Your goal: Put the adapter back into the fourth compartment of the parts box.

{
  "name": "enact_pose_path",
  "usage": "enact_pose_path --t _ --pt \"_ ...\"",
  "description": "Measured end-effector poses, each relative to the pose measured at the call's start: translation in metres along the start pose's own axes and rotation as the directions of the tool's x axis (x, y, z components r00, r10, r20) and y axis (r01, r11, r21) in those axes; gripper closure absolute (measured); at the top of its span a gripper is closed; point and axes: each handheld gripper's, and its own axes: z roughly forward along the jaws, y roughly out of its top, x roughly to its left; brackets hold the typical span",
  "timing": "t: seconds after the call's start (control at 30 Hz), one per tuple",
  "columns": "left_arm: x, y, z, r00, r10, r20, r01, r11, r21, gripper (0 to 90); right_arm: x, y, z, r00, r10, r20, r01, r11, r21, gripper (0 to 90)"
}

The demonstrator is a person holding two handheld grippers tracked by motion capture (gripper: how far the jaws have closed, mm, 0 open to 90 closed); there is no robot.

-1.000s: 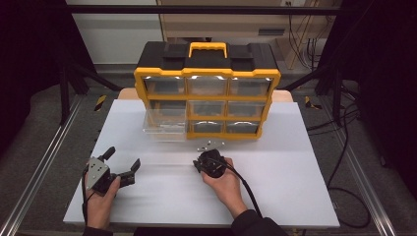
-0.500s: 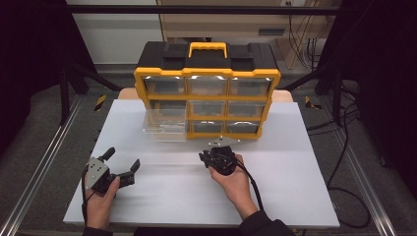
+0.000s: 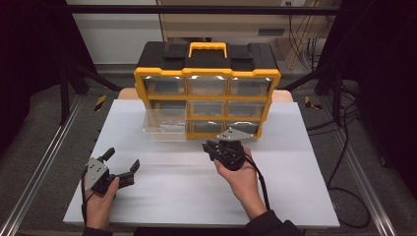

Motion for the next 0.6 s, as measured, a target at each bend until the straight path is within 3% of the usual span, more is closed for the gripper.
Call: enact_pose_path --t 0.23,0.6 --pt "-0.001 -0.001 0.001 0.9999 0.003 0.011 -0.004 1.0000 0.004 0.6 0.004 0.024 -0.014 0.9995 -0.032 0.006 0.033 0.998 -0.045 76.4" --pt "-0.003 -0.001 0.002 0.9999 0.007 0.014 -0.007 1.0000 0.007 0.6 0.005 0.047 -0.024 0.9979 -0.064 0.013 0.065 0.994 -0.092 76.4"
